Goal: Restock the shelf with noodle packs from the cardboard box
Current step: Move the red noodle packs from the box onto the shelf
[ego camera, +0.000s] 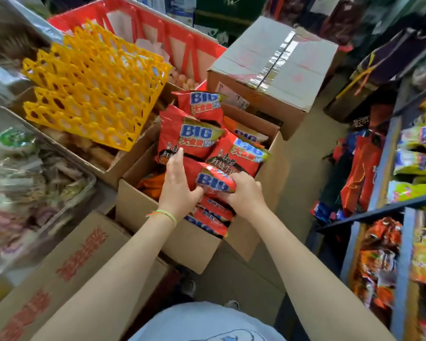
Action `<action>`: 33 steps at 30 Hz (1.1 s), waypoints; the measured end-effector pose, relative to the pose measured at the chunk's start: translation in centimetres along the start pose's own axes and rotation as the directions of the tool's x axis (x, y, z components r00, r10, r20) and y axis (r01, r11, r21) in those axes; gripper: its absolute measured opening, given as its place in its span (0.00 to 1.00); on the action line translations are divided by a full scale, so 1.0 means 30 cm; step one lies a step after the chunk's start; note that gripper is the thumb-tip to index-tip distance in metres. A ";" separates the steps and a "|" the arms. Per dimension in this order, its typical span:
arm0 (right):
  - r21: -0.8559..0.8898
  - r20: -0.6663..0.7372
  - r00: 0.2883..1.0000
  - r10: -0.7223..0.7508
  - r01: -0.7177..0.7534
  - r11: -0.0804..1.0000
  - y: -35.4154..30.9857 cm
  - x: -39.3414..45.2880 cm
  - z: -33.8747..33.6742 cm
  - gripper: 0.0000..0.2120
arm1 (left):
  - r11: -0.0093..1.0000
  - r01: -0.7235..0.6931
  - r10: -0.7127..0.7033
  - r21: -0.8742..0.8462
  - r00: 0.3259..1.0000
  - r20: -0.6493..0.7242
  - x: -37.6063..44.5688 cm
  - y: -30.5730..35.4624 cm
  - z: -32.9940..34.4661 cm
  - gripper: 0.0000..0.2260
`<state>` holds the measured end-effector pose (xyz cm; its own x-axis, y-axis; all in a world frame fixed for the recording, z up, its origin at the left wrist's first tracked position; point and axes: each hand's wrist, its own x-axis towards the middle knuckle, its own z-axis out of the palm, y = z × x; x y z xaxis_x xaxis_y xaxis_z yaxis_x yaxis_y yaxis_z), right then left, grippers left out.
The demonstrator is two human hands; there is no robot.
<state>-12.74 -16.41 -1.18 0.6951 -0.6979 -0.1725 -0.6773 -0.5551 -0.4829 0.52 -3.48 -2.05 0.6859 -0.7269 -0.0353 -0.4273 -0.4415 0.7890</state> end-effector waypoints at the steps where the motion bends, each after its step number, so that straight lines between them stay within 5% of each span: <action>1: 0.124 -0.012 1.000 -0.011 0.013 0.992 -0.003 0.008 -0.032 0.17 | 0.994 0.050 -0.047 -0.096 0.998 0.029 0.023 0.006 -0.018 0.46; 3: 0.389 -0.031 0.999 0.028 -0.014 0.921 -0.017 0.015 -0.105 0.17 | 0.966 0.137 -0.104 -0.222 0.983 0.152 0.064 0.033 -0.054 0.44; 6: 0.748 0.038 0.989 0.140 -0.121 0.653 -0.035 0.022 -0.196 0.19 | 0.901 0.184 -0.072 -0.393 0.957 0.282 0.119 0.072 -0.085 0.29; 9: 0.853 0.105 0.974 0.201 -0.192 0.486 -0.043 0.049 -0.238 0.20 | 0.835 0.230 -0.036 -0.500 0.929 0.367 0.160 0.094 -0.091 0.19; 13: 0.726 0.107 0.944 0.311 -0.288 0.625 -0.050 0.103 -0.229 0.23 | 0.819 0.264 -0.073 -0.510 0.928 0.364 0.184 0.075 -0.071 0.18; 17: 0.500 -0.149 0.899 0.412 -0.291 0.816 0.022 0.167 -0.200 0.18 | 0.856 0.259 -0.180 -0.447 0.960 0.213 0.162 0.013 -0.060 0.16; 20: 0.167 -0.016 0.953 0.301 -0.295 0.941 0.042 0.208 -0.183 0.29 | 0.846 0.293 -0.212 -0.446 0.952 0.222 0.143 -0.021 -0.062 0.19; 23: -0.230 0.035 0.939 0.341 -0.325 0.917 0.023 0.227 -0.165 0.43 | 0.837 0.312 -0.235 -0.450 0.947 0.220 0.134 -0.039 -0.067 0.23; 25: -0.364 0.092 0.913 0.397 -0.340 0.867 0.003 0.217 -0.165 0.41 | 0.843 0.300 -0.233 -0.447 0.952 0.199 0.129 -0.044 -0.074 0.23; 28: -0.363 0.096 0.921 0.377 -0.320 0.875 0.005 0.182 -0.180 0.27 | 0.855 0.263 -0.221 -0.447 0.964 0.145 0.116 -0.040 -0.085 0.22; 33: 0.122 0.099 0.937 0.336 -0.346 0.930 0.028 0.106 -0.221 0.13 | 0.856 0.216 -0.196 -0.469 0.976 0.093 0.093 -0.015 -0.082 0.23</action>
<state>-12.71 -22.10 3.56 0.4477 -0.7953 -0.4087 -0.8411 -0.2194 -0.4944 4.08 -4.02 -0.98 0.6987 -0.6718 -0.2460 0.0592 -0.2884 0.9557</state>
